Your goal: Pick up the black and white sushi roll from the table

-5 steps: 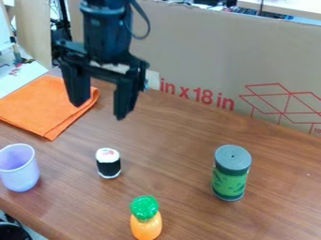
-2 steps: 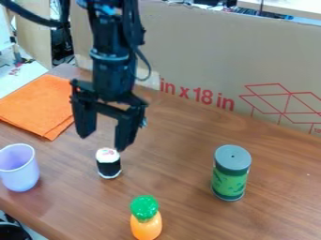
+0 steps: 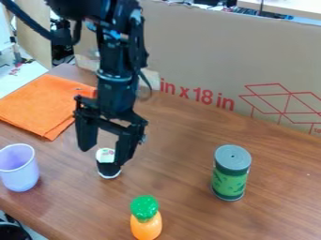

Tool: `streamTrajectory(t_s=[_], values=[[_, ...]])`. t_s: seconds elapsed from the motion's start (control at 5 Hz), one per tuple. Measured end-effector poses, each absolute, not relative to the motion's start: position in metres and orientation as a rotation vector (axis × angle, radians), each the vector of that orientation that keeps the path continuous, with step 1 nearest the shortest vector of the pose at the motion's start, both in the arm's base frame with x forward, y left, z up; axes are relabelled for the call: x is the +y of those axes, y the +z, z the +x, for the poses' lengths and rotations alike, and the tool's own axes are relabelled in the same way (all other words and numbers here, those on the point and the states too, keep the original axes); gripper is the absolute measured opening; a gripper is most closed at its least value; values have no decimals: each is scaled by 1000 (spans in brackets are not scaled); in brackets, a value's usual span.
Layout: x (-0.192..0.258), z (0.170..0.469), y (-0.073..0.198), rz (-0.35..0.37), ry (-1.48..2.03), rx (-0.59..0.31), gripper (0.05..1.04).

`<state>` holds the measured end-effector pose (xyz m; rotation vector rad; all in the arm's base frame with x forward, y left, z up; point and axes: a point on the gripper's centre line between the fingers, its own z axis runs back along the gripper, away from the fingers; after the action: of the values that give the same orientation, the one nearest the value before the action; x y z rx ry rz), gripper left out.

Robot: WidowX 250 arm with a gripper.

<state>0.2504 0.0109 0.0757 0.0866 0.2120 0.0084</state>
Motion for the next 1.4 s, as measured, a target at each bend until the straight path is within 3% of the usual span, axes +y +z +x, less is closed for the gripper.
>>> streamTrajectory(t_s=[0.4,1.2,1.4], values=[[23,252,63,103,18,247,1001],[32,258,35,22,16,269,1001],[35,263,34,-1,37,259,945]])
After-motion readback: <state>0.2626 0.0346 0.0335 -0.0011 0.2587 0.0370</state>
